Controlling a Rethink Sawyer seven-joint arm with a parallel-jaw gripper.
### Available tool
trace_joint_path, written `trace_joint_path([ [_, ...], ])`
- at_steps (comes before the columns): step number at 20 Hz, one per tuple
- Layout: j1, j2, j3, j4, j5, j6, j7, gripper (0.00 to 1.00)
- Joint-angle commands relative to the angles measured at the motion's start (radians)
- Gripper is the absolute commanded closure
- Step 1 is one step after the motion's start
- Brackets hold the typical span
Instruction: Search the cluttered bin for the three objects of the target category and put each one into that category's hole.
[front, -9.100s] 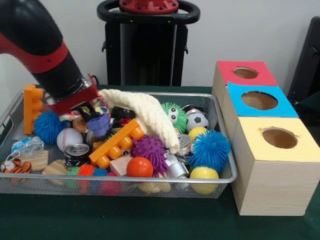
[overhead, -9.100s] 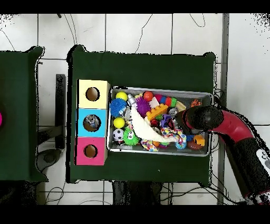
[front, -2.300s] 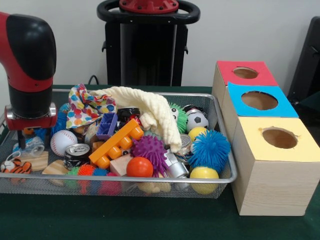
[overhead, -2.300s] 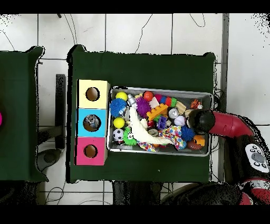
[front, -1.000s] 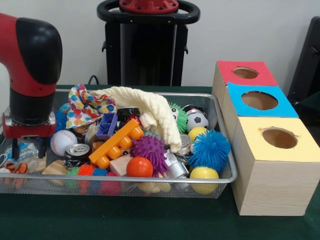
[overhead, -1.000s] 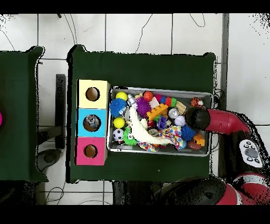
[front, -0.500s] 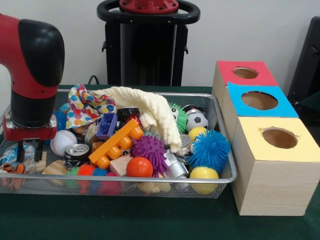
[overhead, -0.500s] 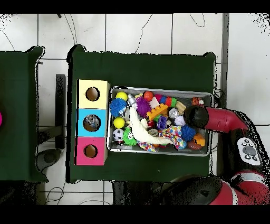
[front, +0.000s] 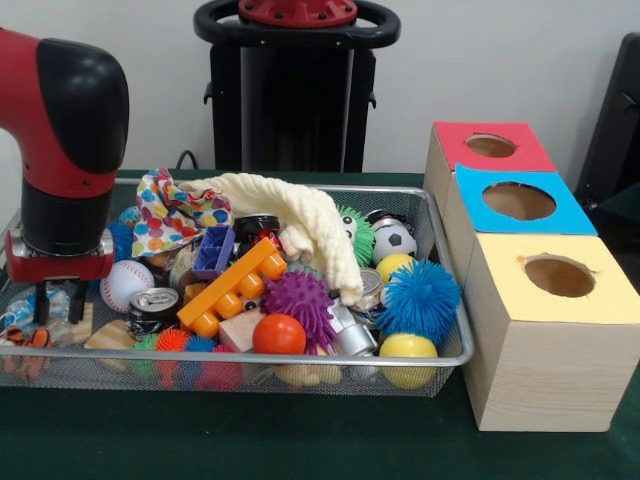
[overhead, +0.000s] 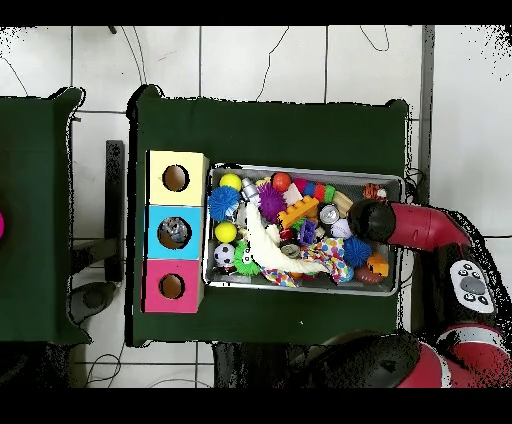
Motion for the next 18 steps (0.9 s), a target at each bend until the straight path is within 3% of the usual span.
trace_joint_path([
  [1, -0.025, 0.11, -0.009, -0.04, -0.02, -0.057, 0.14, 1.0],
  [6, -0.023, 0.093, -0.006, -0.034, -0.012, -0.035, 0.134, 1.0],
  [13, -0.06, -0.1, 0.033, 0.096, 0.031, 0.064, 0.032, 1.0],
  [18, -0.055, -0.138, 0.032, 0.097, 0.026, 0.077, 0.011, 1.0],
])
